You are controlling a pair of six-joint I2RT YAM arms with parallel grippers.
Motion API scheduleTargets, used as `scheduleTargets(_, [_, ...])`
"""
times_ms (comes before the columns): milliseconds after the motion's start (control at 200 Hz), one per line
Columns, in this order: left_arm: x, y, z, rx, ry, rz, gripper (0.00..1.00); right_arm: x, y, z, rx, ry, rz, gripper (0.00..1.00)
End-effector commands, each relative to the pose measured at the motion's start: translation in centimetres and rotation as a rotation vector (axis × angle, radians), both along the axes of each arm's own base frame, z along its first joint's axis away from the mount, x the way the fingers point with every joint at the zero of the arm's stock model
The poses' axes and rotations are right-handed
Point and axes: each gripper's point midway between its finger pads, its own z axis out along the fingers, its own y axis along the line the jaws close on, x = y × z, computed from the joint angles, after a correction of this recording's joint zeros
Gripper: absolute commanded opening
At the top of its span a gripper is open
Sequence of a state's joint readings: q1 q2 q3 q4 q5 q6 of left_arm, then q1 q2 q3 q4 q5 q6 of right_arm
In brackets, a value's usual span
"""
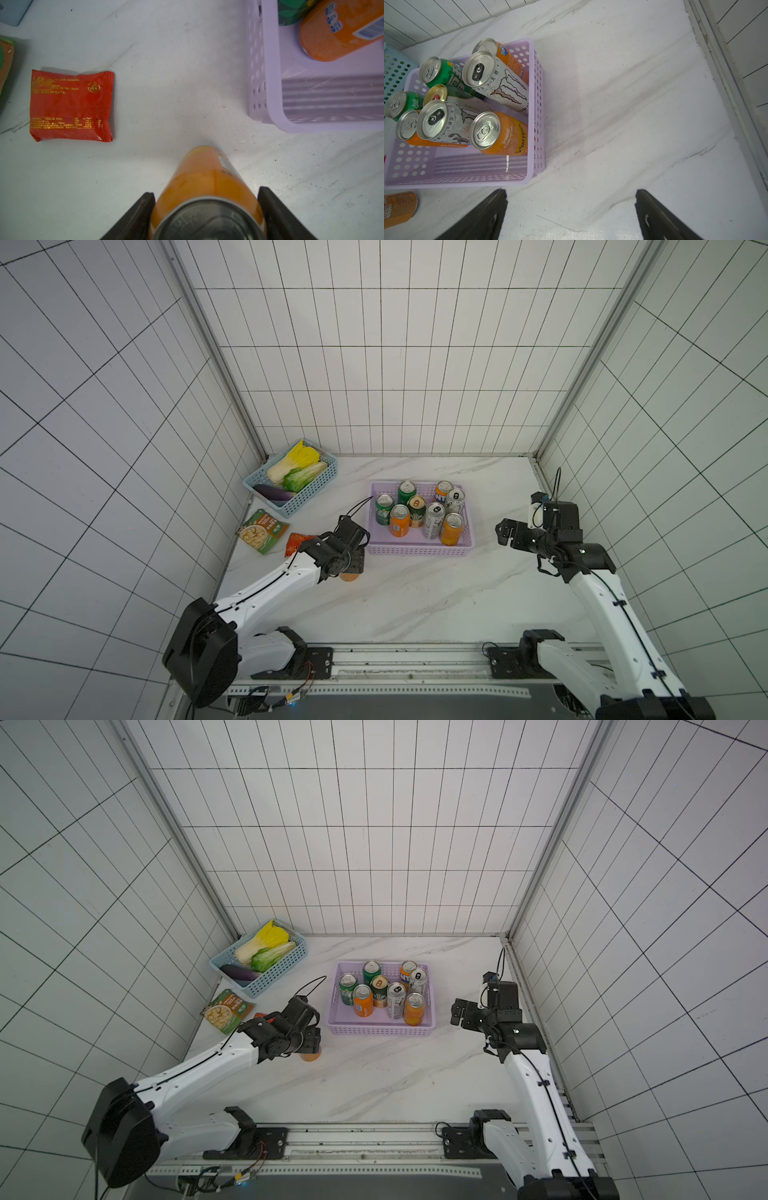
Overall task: Take out the drinks from the basket
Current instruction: Place the drink at the center of the board.
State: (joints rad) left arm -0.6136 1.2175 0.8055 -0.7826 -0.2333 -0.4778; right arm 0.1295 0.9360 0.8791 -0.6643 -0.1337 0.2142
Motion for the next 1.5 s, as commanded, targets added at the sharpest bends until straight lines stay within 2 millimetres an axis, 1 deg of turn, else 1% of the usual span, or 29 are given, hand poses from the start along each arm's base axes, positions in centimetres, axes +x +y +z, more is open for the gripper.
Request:
scheduleTargets(0, [0.9,-0.1,2.1,-0.021,-0.067,0.006,0.80,-0.2,-0.3,0.3,-0.005,0.002,-0.002,0.99])
scheduleTargets(145, [1.4,-0.5,4.9,-0.041,-0.118,-0.021,0.87,-0.1,-0.2,0.6,-0.003,-0.002,0.001,0.99])
scheduleTargets(270, [2.5,-1.6,7.8,-0.069,-0.180,-0.072,0.90,-0.2,-0.2,0.7,0.001,-0.004,0.001,0.99])
scheduleTargets(370, [3.6,-2.7,9.7,-0.088,-0.226,-0.110,0.95,-0.2,-0.2,0.7,0.001,-0.005,0.001,0.99])
scheduleTargets(505, [5.3,-4.3,10.9,-0.106,-0.250,-0.151,0.98,-0.2,-0.2,0.6,0.001,-0.003,0.001,0.99])
scheduleTargets(620, [6.7,-6.1,11.2,-0.110,-0.234,-0.197,0.98,-0.3,-0.2,0.5,0.002,-0.002,0.001,0.99])
scheduleTargets(765, [8.3,-8.7,10.7,-0.141,-0.188,-0.250,0.98,-0.5,-0.2,0.6,-0.001,-0.006,-0.002,0.99])
scheduleTargets(960, [9.8,-11.9,8.6,-0.133,-0.106,-0.305,0.97,-0.6,-0.3,0.5,0.001,-0.005,-0.006,0.99])
scheduleTargets(1104, [10.6,-13.4,6.9,-0.113,-0.066,-0.321,0.97,-0.6,-0.3,0.4,0.000,-0.004,-0.007,0.99])
scheduleTargets(1304, [11.5,-15.2,5.3,-0.117,-0.031,-0.343,0.95,-0.6,-0.3,0.3,0.000,0.001,-0.008,0.99])
scheduleTargets(1499, [12.5,-16.0,3.7,-0.096,-0.012,-0.345,0.92,-0.5,-0.3,0.4,0.000,-0.002,-0.006,0.99])
